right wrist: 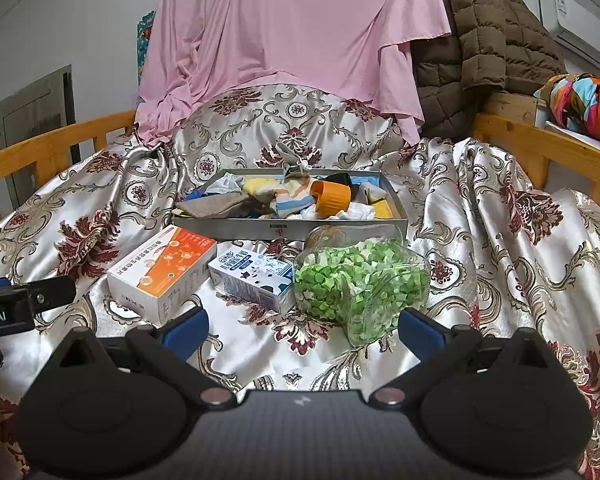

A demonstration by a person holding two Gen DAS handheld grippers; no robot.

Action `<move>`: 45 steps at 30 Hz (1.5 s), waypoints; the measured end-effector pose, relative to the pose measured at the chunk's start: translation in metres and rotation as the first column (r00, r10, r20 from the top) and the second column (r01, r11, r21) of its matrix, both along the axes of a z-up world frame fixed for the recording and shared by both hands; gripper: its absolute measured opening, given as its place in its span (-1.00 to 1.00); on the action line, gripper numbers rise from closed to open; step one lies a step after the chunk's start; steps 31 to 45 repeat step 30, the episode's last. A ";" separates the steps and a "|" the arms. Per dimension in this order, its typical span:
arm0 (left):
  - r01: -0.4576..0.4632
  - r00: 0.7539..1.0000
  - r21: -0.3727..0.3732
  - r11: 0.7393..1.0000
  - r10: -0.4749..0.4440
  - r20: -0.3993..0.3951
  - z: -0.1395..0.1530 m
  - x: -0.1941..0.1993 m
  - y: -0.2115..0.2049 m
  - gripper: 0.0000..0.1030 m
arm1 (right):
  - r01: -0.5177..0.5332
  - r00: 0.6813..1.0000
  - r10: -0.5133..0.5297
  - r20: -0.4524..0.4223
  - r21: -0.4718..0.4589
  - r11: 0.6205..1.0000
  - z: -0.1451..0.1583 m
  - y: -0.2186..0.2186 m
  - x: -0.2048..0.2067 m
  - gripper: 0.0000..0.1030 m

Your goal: Organize soft objects

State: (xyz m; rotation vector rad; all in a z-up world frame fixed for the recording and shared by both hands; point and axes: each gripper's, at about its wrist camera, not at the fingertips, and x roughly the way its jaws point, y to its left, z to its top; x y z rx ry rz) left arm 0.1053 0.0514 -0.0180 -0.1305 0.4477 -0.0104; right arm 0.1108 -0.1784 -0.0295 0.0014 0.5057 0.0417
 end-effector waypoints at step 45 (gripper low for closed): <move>0.020 1.000 0.008 1.000 -0.020 0.004 -0.002 -0.001 -0.002 0.99 | -0.001 1.000 0.001 -0.002 0.000 1.000 0.000 0.000 0.000 0.99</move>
